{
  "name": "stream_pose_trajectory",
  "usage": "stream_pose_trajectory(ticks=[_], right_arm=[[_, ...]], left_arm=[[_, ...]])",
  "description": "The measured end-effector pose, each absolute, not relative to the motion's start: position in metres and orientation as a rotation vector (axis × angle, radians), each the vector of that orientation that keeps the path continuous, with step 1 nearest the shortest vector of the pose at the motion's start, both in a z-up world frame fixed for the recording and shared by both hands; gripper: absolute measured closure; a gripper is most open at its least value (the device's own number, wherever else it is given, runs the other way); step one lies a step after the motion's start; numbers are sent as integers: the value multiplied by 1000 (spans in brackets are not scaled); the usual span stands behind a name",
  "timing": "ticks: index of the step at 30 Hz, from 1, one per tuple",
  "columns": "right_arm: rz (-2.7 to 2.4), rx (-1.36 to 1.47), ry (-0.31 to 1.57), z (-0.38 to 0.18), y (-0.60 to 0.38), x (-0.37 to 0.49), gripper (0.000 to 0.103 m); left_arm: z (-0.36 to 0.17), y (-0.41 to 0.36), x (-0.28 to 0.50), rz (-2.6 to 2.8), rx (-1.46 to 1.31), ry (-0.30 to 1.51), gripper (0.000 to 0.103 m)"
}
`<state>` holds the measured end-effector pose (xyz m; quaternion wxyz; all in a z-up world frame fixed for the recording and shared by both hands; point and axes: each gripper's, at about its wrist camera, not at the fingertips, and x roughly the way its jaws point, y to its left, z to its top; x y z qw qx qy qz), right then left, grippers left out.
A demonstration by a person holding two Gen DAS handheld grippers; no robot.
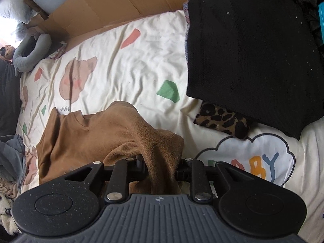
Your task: Fold clothes
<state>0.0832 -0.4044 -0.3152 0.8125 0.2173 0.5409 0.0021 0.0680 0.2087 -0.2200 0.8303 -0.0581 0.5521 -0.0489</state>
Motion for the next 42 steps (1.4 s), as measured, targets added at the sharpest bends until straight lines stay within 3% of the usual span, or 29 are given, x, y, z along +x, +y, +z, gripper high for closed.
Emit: stream_pose_trajectory(ticks=[13,26,31,33,35,36,42], right_arm=[[6,452,1179,-343,-412,85,75],[-19,444,1200,-367,-412,85,73],[-26,463,1209,-374,-415,84,70],[-24,460,1214,-377,-414,83,70],[-24,460,1217,-379,-414,83,70],[-24,465,1219,-380,-414,82,70],[-15,457,1209,-378,-413,84,71]], left_arm=[[-286,170,162,-173,-60,1155,35],[-359,162,212,-168,-73,1124,36],[-375,177,221,-124,-192,1112,50],[-381,175,222,-141,-224,1120,67],[-384,169,219,-134,-185,1109,78],[-383,169,217,-142,-184,1101,95],[-361,184,205,-85,-166,1049,96]])
